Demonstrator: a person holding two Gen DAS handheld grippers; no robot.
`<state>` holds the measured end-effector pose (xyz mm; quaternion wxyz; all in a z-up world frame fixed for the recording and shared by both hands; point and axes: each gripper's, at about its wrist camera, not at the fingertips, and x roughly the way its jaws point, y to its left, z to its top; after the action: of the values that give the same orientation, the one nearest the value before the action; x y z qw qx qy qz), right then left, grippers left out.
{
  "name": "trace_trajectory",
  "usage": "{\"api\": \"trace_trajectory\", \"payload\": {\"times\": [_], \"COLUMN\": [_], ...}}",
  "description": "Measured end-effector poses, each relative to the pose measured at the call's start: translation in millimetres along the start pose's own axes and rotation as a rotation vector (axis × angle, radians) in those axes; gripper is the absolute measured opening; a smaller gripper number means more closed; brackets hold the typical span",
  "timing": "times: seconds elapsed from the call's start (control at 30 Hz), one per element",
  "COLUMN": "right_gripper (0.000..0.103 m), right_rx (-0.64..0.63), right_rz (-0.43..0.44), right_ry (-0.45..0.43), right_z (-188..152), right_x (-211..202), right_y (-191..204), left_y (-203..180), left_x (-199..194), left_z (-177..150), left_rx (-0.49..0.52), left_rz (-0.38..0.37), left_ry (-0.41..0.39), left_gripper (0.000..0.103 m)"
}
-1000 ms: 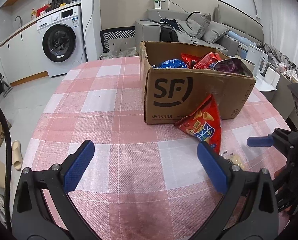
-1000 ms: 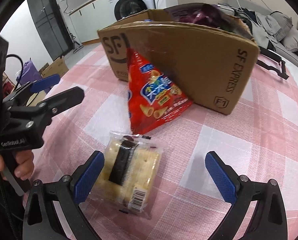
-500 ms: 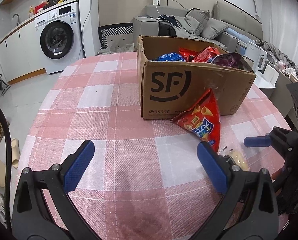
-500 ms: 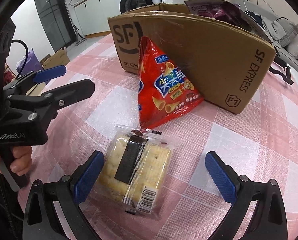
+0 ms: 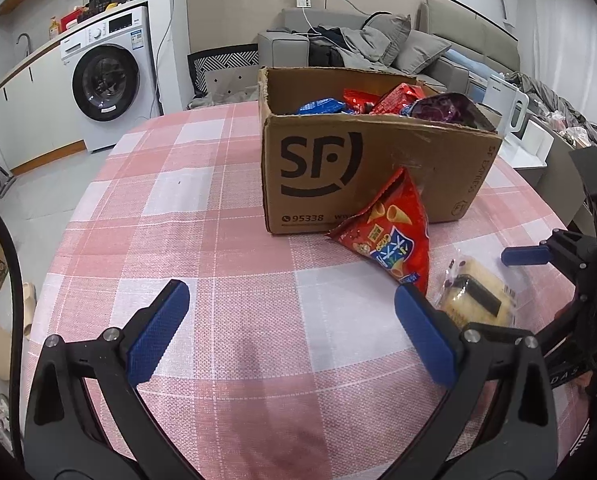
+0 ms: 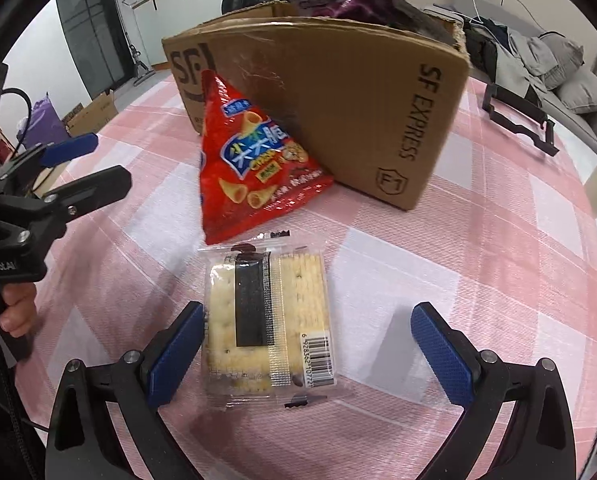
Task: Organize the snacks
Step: 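Close the right tool on the cracker pack while the left tool grasps the red chip bag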
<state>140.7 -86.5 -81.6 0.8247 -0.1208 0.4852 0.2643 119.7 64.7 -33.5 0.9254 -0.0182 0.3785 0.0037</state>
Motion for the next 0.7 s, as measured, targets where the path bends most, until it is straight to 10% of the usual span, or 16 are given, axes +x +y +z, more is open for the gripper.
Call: {"api": "trace_trajectory", "payload": {"times": [0.7], "right_gripper": [0.089], "right_rx": [-0.024], "right_rz": [-0.014], "right_ry": [-0.030], "right_z": [-12], "right_x": [-11], "right_y": [-28], "left_y": [-38], "left_x": [26], "left_z": [7], "left_rx": [0.047], "left_rz": [-0.050], "left_ry": [0.041], "left_gripper": [0.102]}}
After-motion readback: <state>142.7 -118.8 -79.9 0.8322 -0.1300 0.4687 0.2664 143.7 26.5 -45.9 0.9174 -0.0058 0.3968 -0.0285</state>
